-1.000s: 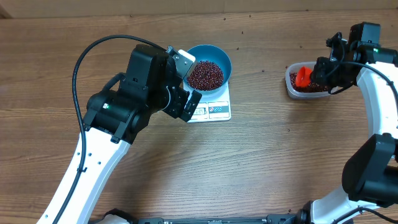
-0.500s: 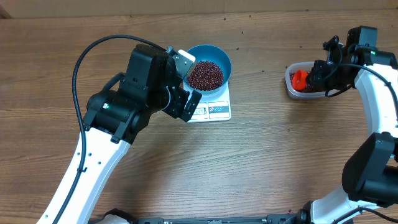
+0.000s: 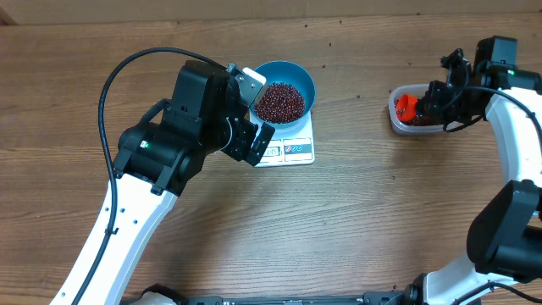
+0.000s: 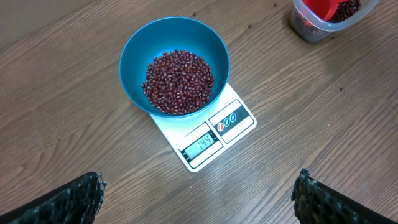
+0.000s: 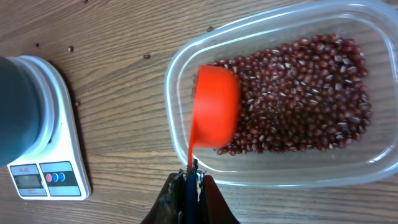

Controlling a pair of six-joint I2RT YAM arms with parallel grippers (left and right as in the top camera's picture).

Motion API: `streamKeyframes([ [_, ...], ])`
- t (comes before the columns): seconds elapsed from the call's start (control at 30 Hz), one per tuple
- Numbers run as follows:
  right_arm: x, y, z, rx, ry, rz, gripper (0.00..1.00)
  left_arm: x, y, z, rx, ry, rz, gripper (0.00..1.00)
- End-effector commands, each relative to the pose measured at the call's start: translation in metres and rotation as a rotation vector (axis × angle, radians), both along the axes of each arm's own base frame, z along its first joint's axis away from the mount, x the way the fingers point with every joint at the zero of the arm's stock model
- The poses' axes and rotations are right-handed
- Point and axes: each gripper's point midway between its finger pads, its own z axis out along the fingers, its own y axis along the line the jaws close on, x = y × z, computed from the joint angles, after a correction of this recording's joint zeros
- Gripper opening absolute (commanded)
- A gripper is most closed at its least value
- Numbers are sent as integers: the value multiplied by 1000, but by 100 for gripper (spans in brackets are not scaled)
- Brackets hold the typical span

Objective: Scoop item into bowl and weigh 150g on scale
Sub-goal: 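Dip the red scoop into the beans with the right gripper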

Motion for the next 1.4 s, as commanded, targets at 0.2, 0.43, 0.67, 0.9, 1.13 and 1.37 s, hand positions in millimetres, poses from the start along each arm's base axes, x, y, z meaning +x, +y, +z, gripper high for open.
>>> streamKeyframes([
  [0.2,6,-7,20,86,-33,-36,4,1,0,0,-10,8,6,99],
  [0.43,4,-29,15,-30,-12,-84,4,1,0,0,-10,8,6,100],
  [0.67,3,-32,6,-44,10,-91,4,1,0,0,-10,8,6,100],
  [0.9,3,-21,-4,-31,36,-67,4,1,0,0,-10,8,6,99],
  [1.13,6,-5,-11,-29,50,-25,4,1,0,0,-10,8,6,100],
  [1.37,4,-2,-11,-22,58,-21,4,1,0,0,-10,8,6,100],
])
